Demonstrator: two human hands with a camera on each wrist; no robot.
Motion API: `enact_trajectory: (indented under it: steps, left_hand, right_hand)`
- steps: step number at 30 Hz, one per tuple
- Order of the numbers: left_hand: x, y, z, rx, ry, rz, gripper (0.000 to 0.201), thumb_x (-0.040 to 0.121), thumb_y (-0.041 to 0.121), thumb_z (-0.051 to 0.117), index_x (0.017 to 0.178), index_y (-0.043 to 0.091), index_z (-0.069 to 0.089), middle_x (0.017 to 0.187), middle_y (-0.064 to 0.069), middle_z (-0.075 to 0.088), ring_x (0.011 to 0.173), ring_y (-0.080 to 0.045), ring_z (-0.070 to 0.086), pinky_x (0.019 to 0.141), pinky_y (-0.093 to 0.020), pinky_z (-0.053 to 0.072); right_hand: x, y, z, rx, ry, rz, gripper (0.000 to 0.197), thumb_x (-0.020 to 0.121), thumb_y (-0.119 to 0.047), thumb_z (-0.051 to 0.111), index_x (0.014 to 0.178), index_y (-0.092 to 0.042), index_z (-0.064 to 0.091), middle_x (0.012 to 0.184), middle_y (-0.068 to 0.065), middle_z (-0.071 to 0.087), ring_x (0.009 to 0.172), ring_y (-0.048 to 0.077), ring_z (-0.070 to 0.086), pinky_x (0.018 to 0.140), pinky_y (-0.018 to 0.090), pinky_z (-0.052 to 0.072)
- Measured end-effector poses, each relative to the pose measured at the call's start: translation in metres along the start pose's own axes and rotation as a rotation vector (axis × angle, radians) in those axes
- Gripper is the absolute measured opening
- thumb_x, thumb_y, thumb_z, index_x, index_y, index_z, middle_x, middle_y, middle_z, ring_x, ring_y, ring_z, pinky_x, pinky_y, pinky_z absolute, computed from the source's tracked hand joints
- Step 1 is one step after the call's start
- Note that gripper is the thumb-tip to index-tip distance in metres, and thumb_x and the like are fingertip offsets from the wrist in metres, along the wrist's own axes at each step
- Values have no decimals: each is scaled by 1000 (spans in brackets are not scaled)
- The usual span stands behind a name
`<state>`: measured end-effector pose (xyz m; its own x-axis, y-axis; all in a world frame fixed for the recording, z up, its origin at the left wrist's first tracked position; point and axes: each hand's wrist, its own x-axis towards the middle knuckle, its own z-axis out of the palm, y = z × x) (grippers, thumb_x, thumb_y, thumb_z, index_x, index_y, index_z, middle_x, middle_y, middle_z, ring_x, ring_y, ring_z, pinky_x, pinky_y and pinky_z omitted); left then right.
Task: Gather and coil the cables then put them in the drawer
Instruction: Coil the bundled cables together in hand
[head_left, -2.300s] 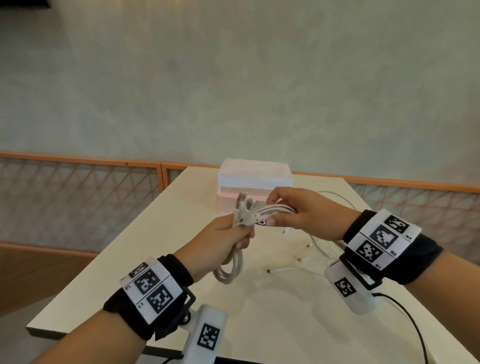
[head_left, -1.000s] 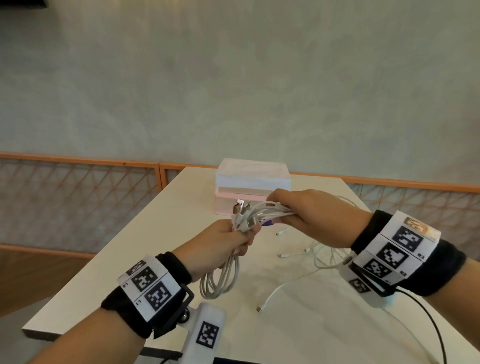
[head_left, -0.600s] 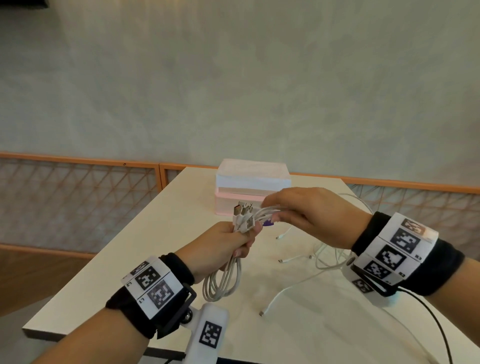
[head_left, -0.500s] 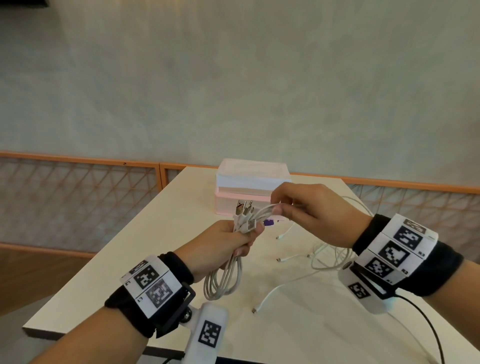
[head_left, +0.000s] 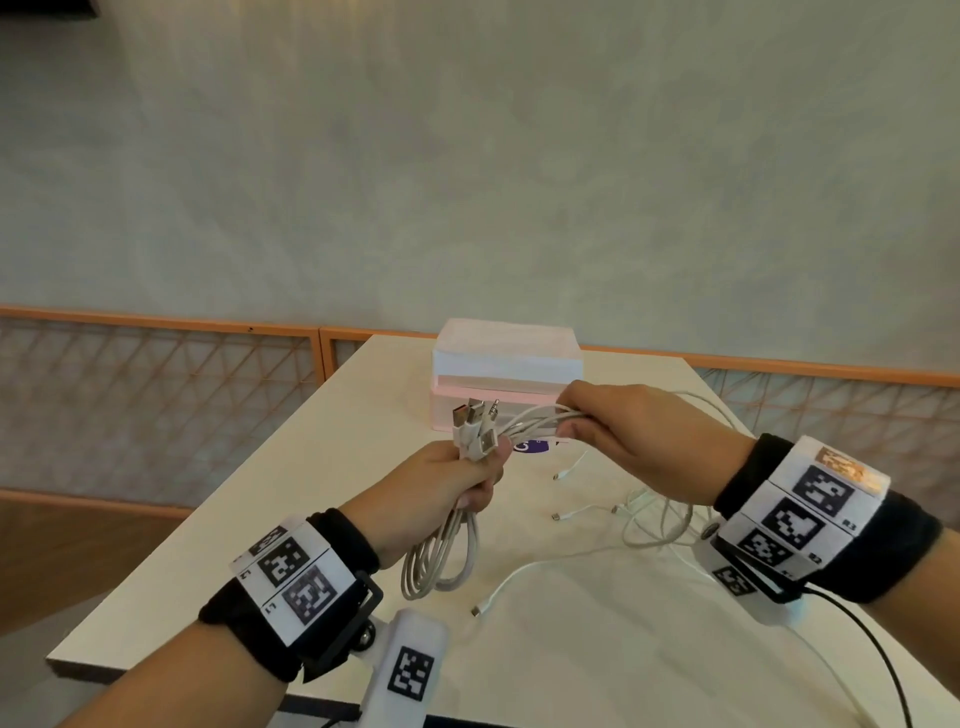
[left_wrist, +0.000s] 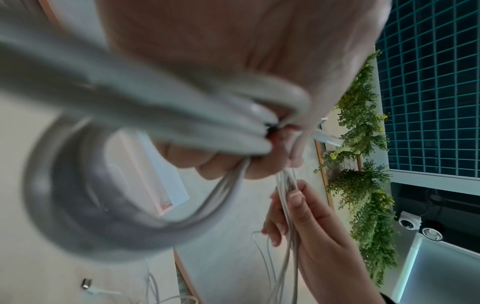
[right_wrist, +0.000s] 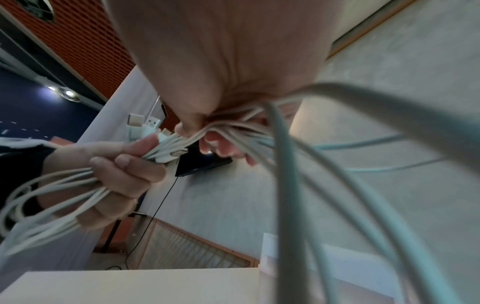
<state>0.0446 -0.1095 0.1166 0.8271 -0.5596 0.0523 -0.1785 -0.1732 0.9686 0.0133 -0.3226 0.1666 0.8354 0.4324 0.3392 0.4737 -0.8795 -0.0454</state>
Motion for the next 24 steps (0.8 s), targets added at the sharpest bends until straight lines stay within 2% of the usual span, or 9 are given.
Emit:
enact_trajectory:
  steps: [2,6,9,11,15,17,19,22,24]
  left_hand:
    - [-1,2,2,-12,13,3,44,88,51,46,74,10,41,47,6,27,46,-10,22,43,-15,26]
    - [-1,7,4,4,40,10,40,92,47,44,72,12,40,46,6,28,46,-10,23,43,-18,26]
    - [-1,10,5,35,42,12,42,93,47,44,72,10,41,46,6,29,45,-9,23,45,-19,25]
    - [0,10,4,50,40,10,43,92,48,44,74,8,43,46,6,29,44,-9,23,45,-18,26]
    - [-2,12,7,54,32,0,41,94,45,43,74,9,43,46,6,29,43,-8,23,45,-20,25]
    - [-3,16,11,37,25,17,40,96,41,42,70,11,39,44,9,29,41,-6,23,45,-19,24]
    - [-3,20,14,-2,15,38,38,98,37,40,67,15,37,43,11,29,40,-5,23,44,-17,23]
    - [-3,23,15,-9,-13,50,38,98,38,39,68,15,35,45,9,27,41,-5,22,44,-15,24]
    - [-4,21,12,-3,-15,48,38,97,39,39,68,14,36,45,9,27,42,-5,22,43,-15,26]
  right_hand:
    - [-3,2,-2,-2,22,13,23,97,-39,37,105,-21,50,80,-12,57,74,17,53,62,29,35]
    - [-5,-2,-3,212,138,-26,26,96,-34,35,108,-26,57,69,-27,55,66,2,51,63,19,39]
    - [-3,-6,-4,247,244,-52,21,95,-20,44,105,-22,63,70,-16,60,69,5,58,66,21,46]
    - [-1,-7,-2,209,272,-83,27,93,-12,45,107,-20,66,76,-19,59,73,-2,56,69,17,45]
    - [5,-5,3,151,206,-137,41,87,-23,33,115,-24,63,81,-12,53,75,4,49,69,29,46]
    - [4,-8,9,125,161,-160,39,90,-37,38,121,-24,58,86,-12,50,78,0,43,71,23,41]
    - [2,-11,16,29,117,-144,52,85,-53,44,124,-20,52,97,-7,55,86,6,45,77,21,38]
    - [2,-9,20,-27,155,-74,40,87,-47,39,103,-16,58,100,1,60,87,19,50,77,26,37]
    - [0,-6,12,150,87,8,22,93,-35,41,86,-22,56,84,-3,63,76,11,52,71,24,42]
